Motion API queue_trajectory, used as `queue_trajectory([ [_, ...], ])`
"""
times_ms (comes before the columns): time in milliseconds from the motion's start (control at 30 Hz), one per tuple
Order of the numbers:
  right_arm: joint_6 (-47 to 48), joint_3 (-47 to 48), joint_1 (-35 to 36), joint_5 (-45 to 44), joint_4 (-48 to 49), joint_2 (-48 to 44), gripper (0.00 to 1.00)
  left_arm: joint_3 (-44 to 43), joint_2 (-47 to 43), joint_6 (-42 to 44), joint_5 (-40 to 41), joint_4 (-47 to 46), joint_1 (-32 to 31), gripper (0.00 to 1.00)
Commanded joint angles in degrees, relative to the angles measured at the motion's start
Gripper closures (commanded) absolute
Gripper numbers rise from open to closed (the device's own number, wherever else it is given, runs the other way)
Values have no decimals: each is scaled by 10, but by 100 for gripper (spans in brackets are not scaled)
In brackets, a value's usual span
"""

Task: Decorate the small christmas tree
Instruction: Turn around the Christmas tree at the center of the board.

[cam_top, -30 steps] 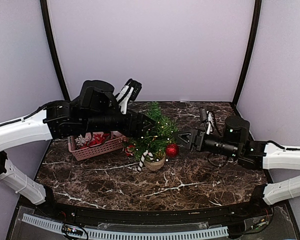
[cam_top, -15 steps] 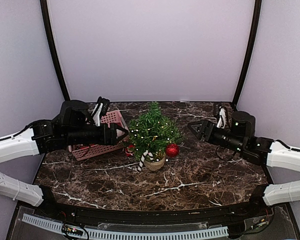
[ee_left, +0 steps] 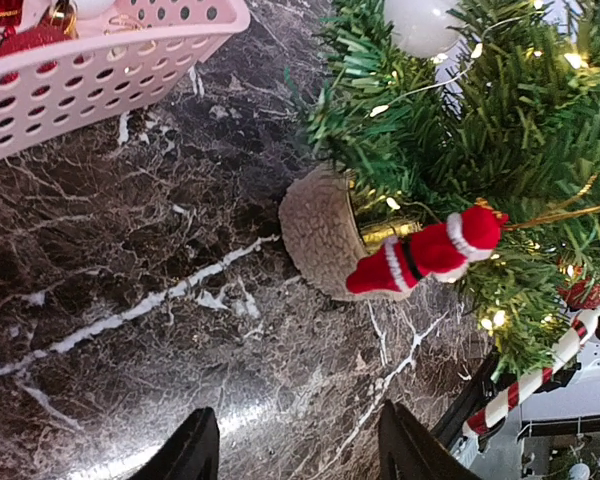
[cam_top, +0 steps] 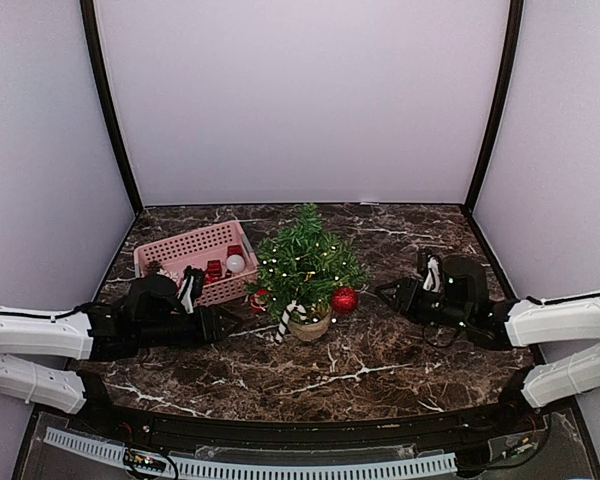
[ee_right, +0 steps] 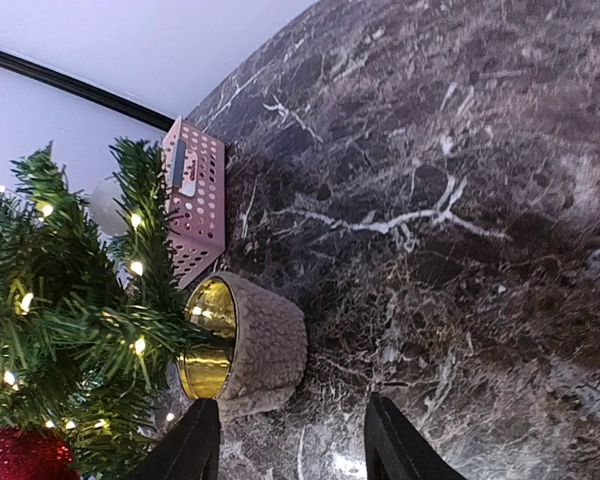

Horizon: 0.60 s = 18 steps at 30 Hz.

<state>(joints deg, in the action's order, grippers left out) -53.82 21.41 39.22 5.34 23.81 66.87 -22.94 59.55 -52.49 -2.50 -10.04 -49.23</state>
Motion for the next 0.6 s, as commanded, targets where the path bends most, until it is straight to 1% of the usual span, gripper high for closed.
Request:
queue_trajectory([
  [0,-38,-14,3,41,131,54,51,22,59,-34,-31,-150,2,45],
  [33,-40,-14,7,43,144,67,52,24,82,-36,-36,-179,1,46],
  [100,-44,-12,15,45,164,93,53,25,112,-32,-34,-204,-4,46],
  [400,-63,3,36,55,264,198,55,25,217,-29,-13,-295,-9,47],
  [567,-70,30,44,74,307,264,58,22,275,-33,-9,-355,-9,46],
])
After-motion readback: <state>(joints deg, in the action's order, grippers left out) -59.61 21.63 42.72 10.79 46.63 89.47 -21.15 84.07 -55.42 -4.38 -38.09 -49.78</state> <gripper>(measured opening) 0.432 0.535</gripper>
